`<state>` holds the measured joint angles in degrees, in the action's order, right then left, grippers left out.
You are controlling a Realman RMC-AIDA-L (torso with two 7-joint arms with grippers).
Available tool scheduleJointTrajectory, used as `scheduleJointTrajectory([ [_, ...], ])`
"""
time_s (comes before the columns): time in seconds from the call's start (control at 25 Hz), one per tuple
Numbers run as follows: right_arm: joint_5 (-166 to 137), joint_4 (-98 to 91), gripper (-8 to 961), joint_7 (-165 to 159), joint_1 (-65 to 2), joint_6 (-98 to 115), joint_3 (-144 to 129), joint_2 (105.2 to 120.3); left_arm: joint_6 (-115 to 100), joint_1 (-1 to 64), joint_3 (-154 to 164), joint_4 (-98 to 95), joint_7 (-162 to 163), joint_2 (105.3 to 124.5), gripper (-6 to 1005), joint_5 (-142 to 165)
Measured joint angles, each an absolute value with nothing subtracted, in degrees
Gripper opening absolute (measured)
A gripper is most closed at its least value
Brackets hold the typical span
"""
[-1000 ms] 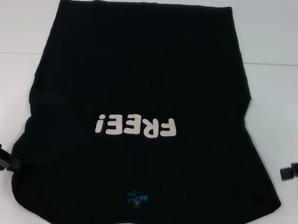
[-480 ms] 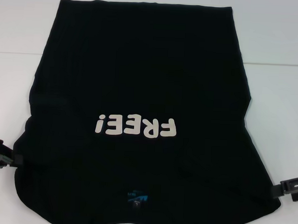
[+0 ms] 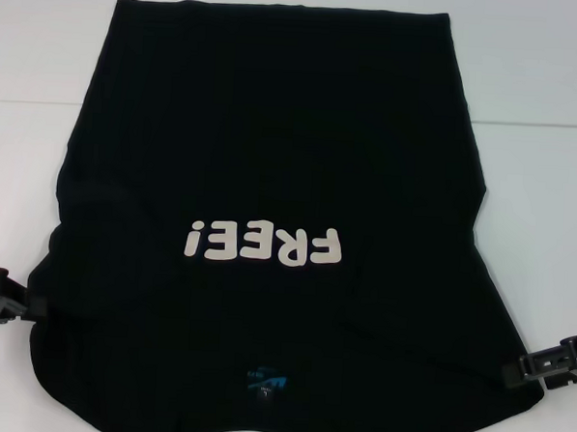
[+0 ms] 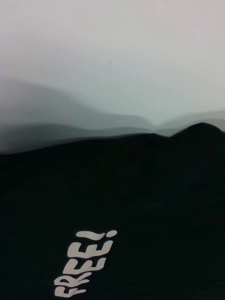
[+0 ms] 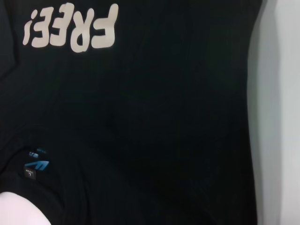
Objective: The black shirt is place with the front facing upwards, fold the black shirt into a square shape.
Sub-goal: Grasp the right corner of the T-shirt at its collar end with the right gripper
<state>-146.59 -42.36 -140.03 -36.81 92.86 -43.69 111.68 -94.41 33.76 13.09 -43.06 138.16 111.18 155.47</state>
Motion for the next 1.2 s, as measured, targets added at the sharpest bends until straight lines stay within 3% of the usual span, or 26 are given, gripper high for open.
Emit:
scheduleJointTrajectory([
  [0.88,-146.7,-40.3,907,-140.4,-38.7,90.6,-46.6,112.09,-94.2,33.9,13.0,-43.0,138.2,111.18,3,154.5],
  [1.2,-146.7,-39.4,907,-140.0,-39.8,90.5,-46.7,112.87,-94.5,33.9,13.1,-43.0,138.2,111.18,2,154.1],
])
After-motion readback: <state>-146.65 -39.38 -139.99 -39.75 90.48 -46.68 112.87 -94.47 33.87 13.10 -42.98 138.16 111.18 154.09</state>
